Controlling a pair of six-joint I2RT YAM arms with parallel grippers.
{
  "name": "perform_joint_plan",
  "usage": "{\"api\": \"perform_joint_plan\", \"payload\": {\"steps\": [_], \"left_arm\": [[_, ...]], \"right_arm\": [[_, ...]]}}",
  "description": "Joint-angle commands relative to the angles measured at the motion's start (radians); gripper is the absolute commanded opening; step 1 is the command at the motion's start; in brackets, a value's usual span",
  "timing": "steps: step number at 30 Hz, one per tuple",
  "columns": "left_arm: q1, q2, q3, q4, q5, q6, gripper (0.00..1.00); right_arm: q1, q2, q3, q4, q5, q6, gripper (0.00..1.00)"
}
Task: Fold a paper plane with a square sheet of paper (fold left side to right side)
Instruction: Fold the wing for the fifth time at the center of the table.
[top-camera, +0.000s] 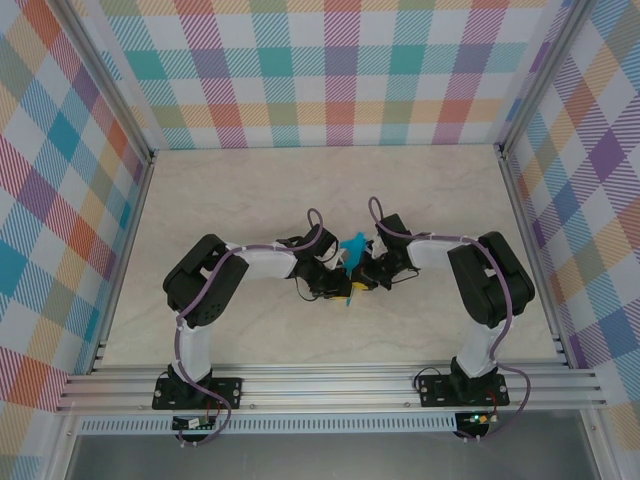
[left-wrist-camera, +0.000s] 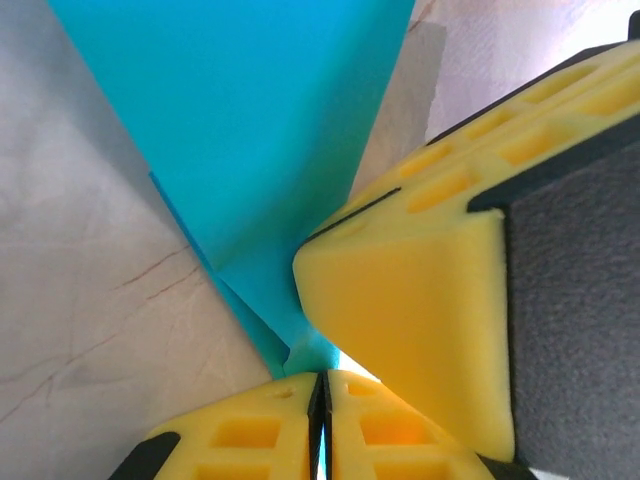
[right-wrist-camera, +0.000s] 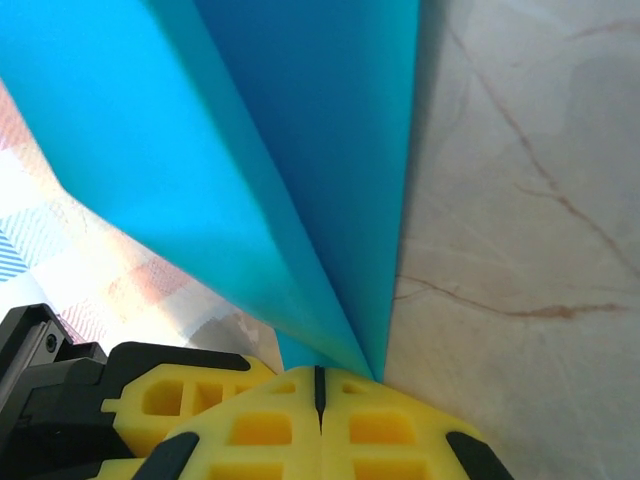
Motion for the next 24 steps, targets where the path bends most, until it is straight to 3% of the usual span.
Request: {"api": "perform_joint_plan", "payload": {"steps": [1,7,16,24], "left_arm": [[-0.033,0.059,-0.032,-0.149,-0.101,0.01,0.12],[-0.033,0.062,-0.027,-0.15,-0.101,0.012,0.12],[-0.033,0.063,-0.026,-0.15,-0.103,0.011,0.12],[-0.035,0.063,-0.028,-0.152,-0.102,0.012,0.12]], "right_arm": [[0.001,-0.079,0.019,-0.111,0.132,-0.046,0.0],[-0.044,-0.179,0.066,-0.259,0.218,-0.136,0.02],[-0.004,-0.129,0.043,-0.072,0.067,-0.053,0.01],[0.011,-0.022,0.096,-0.028,0.065,-0.055,0.0]]}}
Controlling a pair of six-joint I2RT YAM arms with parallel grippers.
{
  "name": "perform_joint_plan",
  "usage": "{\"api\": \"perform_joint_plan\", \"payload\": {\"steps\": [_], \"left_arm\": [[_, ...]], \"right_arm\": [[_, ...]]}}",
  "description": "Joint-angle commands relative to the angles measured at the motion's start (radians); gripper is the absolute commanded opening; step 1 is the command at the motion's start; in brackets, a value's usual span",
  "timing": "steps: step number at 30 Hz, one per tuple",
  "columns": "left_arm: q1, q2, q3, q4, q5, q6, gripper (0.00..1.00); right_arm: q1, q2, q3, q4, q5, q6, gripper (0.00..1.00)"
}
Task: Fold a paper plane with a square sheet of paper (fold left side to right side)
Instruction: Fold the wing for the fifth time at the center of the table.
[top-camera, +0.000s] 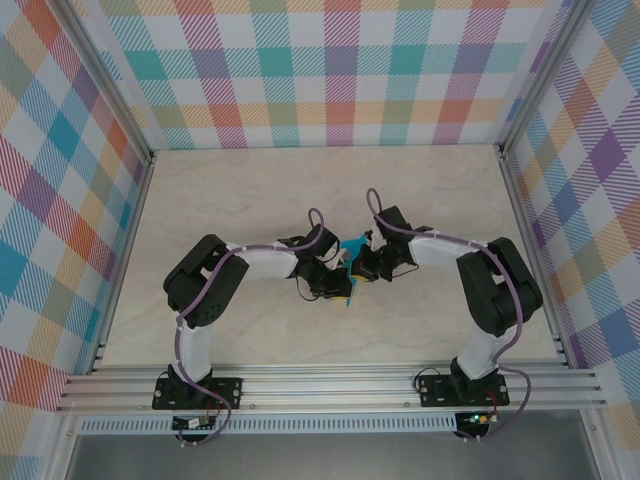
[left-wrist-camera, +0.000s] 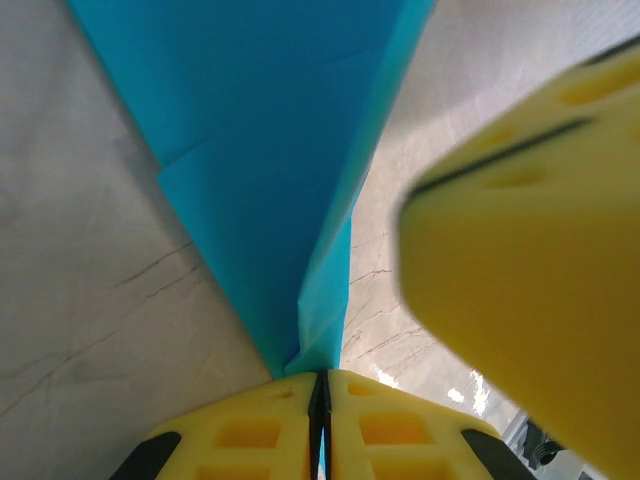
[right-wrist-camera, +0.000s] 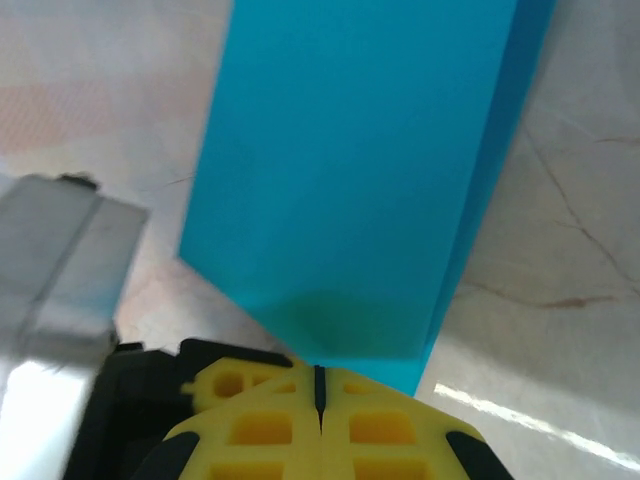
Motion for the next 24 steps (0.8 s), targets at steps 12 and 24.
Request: {"api": "perform_joint_plan", "payload": {"steps": [12,24], "left_arm": [[-0.028,0.062,-0.046,-0.138,-0.088,0.012,0.11],[-0.029,0.052,-0.068,-0.129,-0.084,0.011,0.11]], "right_arm": [[0.006,0.129,0.104,-0.011,0.113,-0.102,0.0],[-0.015,0.163,0.13,-0.017,0.174,-0.161,0.01]]}}
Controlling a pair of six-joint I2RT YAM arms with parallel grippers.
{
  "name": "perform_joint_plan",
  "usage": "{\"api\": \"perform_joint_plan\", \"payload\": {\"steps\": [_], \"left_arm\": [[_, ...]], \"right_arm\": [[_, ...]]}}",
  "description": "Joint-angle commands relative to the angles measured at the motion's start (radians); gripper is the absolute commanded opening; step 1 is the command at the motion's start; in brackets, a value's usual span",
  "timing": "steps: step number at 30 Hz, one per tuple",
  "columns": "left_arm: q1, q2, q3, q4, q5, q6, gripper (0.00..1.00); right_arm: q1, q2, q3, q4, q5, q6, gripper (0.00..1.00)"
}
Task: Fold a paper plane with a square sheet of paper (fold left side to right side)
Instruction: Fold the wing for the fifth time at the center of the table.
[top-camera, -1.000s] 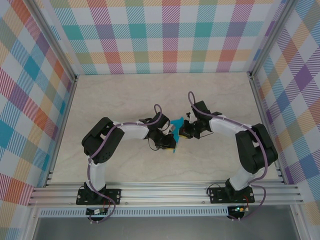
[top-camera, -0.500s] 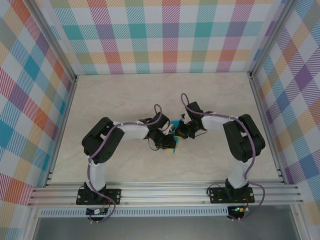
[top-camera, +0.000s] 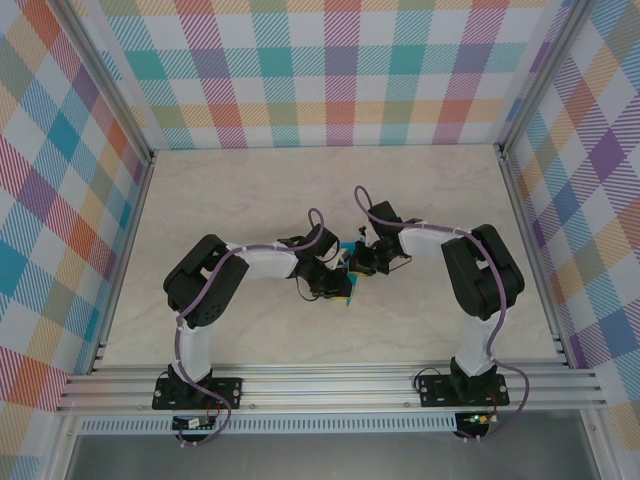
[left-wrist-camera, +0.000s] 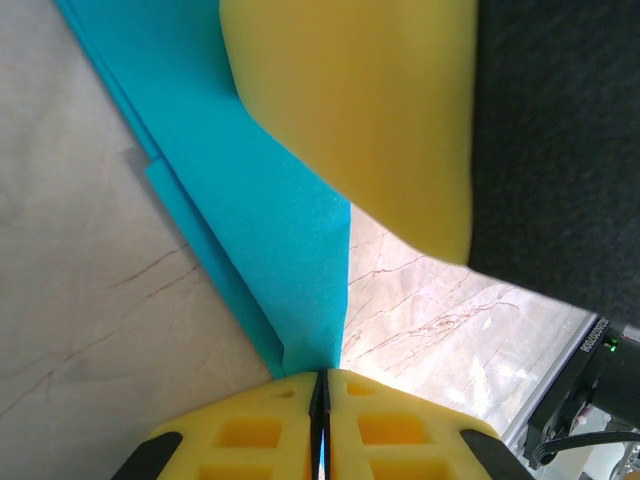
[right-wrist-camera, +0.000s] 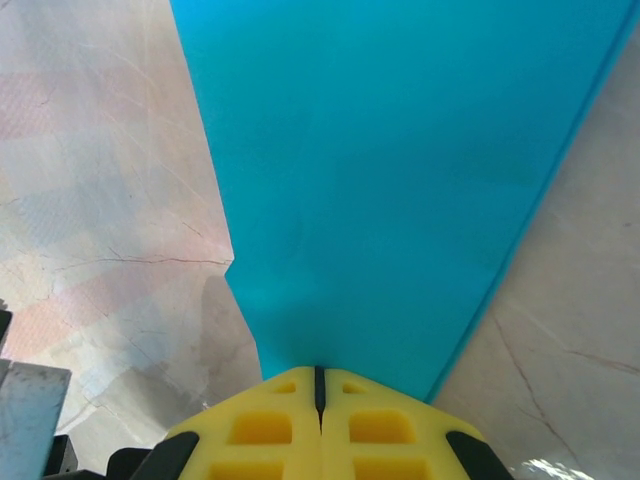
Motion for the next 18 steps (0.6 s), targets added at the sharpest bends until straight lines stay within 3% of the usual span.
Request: {"api": "perform_joint_plan", "payload": {"steps": [1,8,13,18], "left_arm": [[-0.028,0.049,-0.069,-0.127,-0.08,0.013,0.11],[-0.028,-0.097,-0.096,-0.08,-0.006,0.008,0.17],[-0.027,-0.227,-0.096,-0.025,0.04,-0.009,0.21],[-0.028,-0.218,-0.09,0.058,0.074,-0.067,0.22]], "right_arm": [[-0.018,0.037,0.012,0.029,0.084,-0.036,0.01],[-0.018,0.058,-0.016,0.046,-0.041,-0.006,0.01],[-0.018,0.064,-0.032,0.05,-0.055,0.0,0.0],[-0.019,0.06,-0.021,0.039,-0.054,-0.006,0.0]]}}
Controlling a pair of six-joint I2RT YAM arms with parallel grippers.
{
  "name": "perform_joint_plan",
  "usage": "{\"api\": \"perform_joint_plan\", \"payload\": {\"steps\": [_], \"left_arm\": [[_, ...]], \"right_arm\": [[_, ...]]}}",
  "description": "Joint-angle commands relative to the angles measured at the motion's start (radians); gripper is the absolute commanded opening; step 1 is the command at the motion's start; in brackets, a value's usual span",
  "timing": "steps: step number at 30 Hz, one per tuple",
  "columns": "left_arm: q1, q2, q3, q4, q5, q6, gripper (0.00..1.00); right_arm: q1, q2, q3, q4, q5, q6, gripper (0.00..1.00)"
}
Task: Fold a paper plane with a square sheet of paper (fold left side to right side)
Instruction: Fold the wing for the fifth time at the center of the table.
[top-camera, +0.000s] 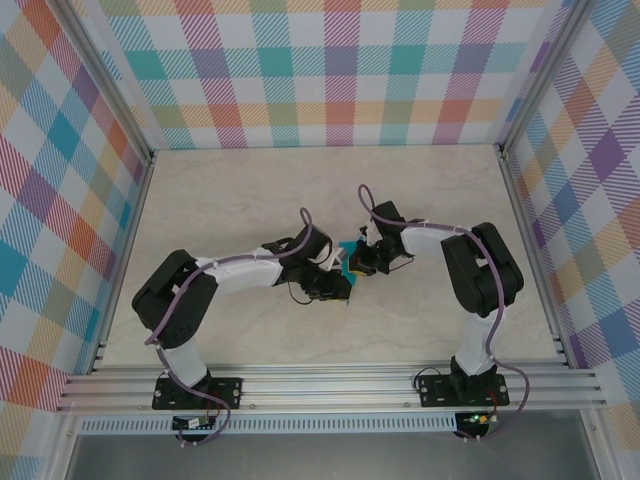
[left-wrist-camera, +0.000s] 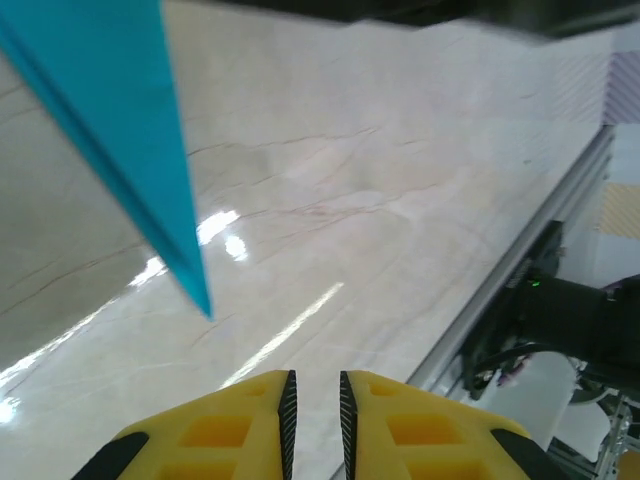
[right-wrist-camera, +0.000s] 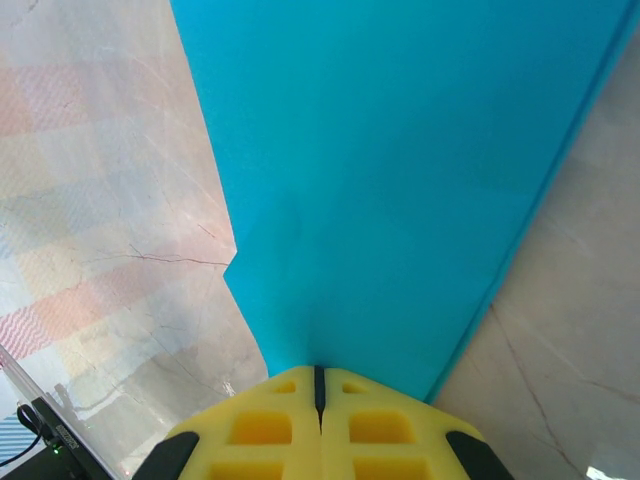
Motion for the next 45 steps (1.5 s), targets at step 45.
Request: {"api": "perform_joint_plan", "payload": {"steps": [45], "left_arm": [[-0.082,0.156,-0.101,0.009,-0.023,-0.004,0.2]], "right_arm": [[-0.002,0.067,0.017,-0.05,0.047,-0.012,0.01]]}}
